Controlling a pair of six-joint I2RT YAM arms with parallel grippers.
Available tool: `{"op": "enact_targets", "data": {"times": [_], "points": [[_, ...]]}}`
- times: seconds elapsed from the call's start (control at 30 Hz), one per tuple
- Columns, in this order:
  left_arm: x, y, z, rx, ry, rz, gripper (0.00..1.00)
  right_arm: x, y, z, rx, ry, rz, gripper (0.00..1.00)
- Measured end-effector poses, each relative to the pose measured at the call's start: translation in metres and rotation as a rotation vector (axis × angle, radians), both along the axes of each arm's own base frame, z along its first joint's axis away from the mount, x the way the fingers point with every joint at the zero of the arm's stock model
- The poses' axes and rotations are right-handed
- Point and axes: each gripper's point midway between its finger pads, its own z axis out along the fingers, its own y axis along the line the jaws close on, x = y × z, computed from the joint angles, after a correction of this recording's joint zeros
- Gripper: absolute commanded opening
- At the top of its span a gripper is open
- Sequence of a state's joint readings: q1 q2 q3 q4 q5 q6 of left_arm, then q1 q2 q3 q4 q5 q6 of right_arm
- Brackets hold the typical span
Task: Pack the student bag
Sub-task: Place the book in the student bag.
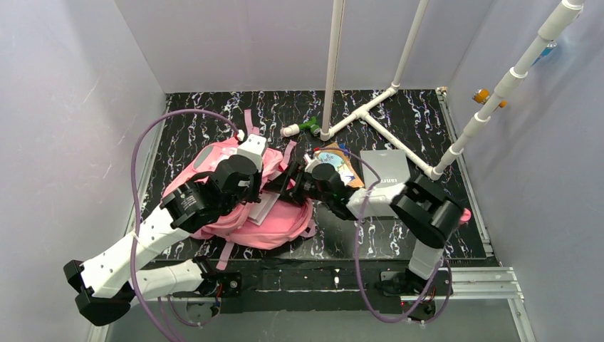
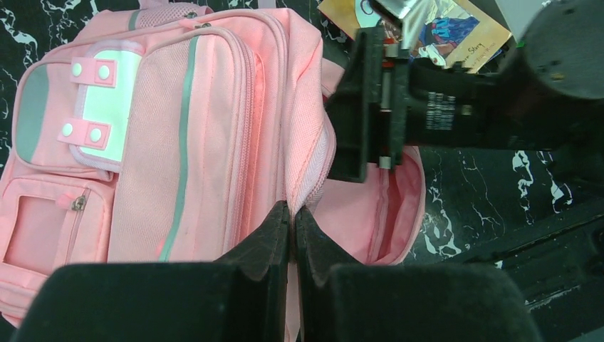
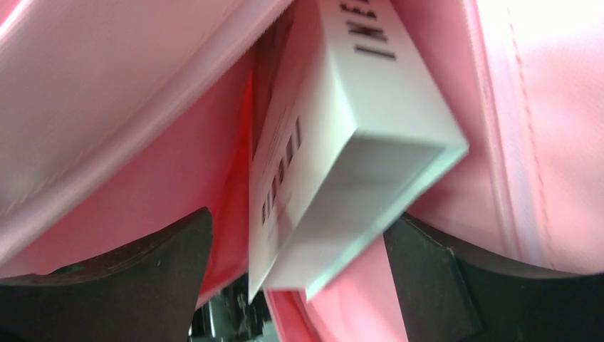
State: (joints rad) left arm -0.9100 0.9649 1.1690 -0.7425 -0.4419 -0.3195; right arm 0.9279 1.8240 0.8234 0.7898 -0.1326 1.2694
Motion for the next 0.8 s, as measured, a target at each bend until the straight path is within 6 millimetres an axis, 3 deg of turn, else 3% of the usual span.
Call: {"op": "enact_targets", "data": {"times": [0.33,0.5,0.6,0.7,0.8], "points": [[-0.001,0.002,-0.003,0.001,-0.022,-0.020,0.00,-0.046,-0.081,0.024,-0.266,-0.149,0.076,0.94],[-0.008,-0.005,-0.018,-0.011,0.012,-0.067,0.00,-0.048,-0.150,0.068,-0.408,-0.330,-0.052,0.93],[-0.012,-0.009,-0.028,-0.017,0.044,-0.085,0.00,-0.032,-0.196,0.084,-0.530,-0.383,-0.180,0.93],[-0.018,-0.015,-0.039,-0.040,0.085,-0.104,0.00,0.001,-0.239,0.083,-0.664,-0.347,-0.295,0.93],[-0.024,-0.021,-0.047,-0.061,0.130,-0.116,0.19,0.032,-0.285,0.057,-0.800,-0.244,-0.363,0.93]]}}
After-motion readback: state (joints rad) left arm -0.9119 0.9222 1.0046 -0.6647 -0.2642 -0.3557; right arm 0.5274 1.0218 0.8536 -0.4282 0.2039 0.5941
